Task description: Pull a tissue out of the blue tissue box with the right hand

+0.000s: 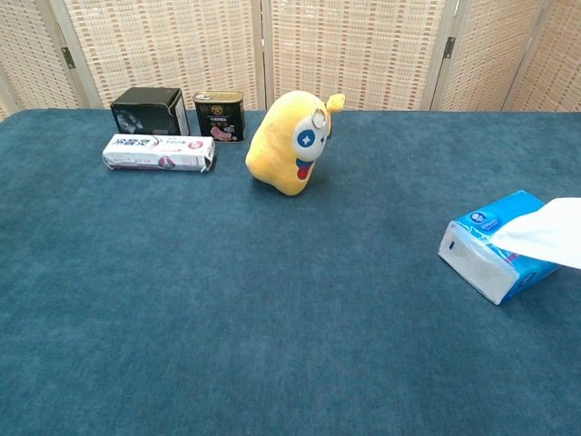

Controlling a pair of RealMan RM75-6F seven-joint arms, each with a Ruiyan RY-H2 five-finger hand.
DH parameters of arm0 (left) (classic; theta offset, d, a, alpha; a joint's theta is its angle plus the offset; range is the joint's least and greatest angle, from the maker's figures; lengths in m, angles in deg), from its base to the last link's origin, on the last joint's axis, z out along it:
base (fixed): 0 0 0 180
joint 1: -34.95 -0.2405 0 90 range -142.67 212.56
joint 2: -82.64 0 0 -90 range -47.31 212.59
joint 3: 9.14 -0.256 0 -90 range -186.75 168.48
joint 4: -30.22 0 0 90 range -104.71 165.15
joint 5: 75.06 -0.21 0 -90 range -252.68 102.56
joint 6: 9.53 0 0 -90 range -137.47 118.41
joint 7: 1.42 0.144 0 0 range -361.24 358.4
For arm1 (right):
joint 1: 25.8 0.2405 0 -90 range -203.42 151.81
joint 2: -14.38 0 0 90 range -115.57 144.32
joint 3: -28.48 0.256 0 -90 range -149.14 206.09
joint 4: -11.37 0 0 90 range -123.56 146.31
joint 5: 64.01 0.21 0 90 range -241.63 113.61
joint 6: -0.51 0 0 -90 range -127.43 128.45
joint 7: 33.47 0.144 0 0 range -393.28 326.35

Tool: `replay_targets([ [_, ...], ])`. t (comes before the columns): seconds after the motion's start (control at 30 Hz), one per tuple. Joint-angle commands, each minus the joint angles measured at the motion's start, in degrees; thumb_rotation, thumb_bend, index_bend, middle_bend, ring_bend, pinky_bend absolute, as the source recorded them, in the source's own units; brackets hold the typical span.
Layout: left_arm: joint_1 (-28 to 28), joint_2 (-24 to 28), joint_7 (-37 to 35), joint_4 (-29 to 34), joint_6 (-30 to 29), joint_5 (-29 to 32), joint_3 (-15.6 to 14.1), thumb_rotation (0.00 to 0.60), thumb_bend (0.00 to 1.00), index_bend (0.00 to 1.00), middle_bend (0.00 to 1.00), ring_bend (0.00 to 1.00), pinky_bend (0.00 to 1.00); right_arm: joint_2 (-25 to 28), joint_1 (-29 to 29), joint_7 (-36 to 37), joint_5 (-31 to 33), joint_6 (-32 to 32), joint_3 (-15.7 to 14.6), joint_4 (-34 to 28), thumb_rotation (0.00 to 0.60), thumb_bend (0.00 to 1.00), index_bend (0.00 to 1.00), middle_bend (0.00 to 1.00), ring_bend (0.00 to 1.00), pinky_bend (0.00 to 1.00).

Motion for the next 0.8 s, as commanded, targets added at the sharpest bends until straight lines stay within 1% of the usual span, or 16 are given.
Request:
replay_targets([
  [0.03, 0.00, 0.03, 0.01, -0.08, 0.06, 0.00, -0.06, 0.600, 0.24, 0.00, 0.00, 0.00, 0.13, 0.03, -0.02, 0.03, -0.16, 0.13, -0.16, -0.11, 0.600, 0.19, 0.00, 0.00, 0.00, 0.00],
  [0.37, 0.01, -0.01, -0.25, -0.34, -0.03, -0.48, -0.29, 0.600, 0.24, 0.00, 0.00, 0.00, 0.13, 0.08, 0.00, -0.38, -1.64, 0.35, -0.89, -0.38, 0.600, 0.19, 0.00, 0.00, 0.00, 0.00],
  [0.43, 0.01, 0.02, -0.34, -0.35, -0.02, -0.39, -0.26, 0.600, 0.24, 0.00, 0.00, 0.00, 0.13, -0.22, 0.22, -0.35, -1.58, 0.67, -0.76, 0.02, 0.600, 0.20, 0.04, 0.01, 0.00, 0.00],
  [0.5, -0.04, 0.04, -0.45, -0.43, -0.05, -0.22, -0.19, 0.600, 0.24, 0.00, 0.00, 0.00, 0.13, -0.57, 0.60, -0.74, -1.04, 1.62, -0.58, 0.40, 0.600, 0.20, 0.12, 0.04, 0.00, 0.00],
  [0.57, -0.04, 0.05, -0.56, -0.47, 0.02, -0.06, -0.16, 0.600, 0.24, 0.00, 0.00, 0.00, 0.13, -0.89, 1.19, -1.14, -0.14, 3.22, -0.39, 0.71, 0.600, 0.20, 0.17, 0.06, 0.00, 0.00],
  [0.63, -0.04, 0.06, -0.64, -0.52, 0.14, 0.05, -0.16, 0.600, 0.24, 0.00, 0.00, 0.00, 0.13, -1.06, 1.78, -1.47, 1.03, 5.14, -0.28, 0.83, 0.600, 0.20, 0.19, 0.07, 0.00, 0.00],
  [0.8, 0.09, 0.02, -0.75, -0.56, 0.38, 0.12, -0.14, 0.600, 0.24, 0.00, 0.00, 0.00, 0.13, -1.65, 3.38, -3.97, 4.63, 10.20, 0.23, 1.01, 0.600, 0.20, 0.19, 0.07, 0.00, 0.00],
])
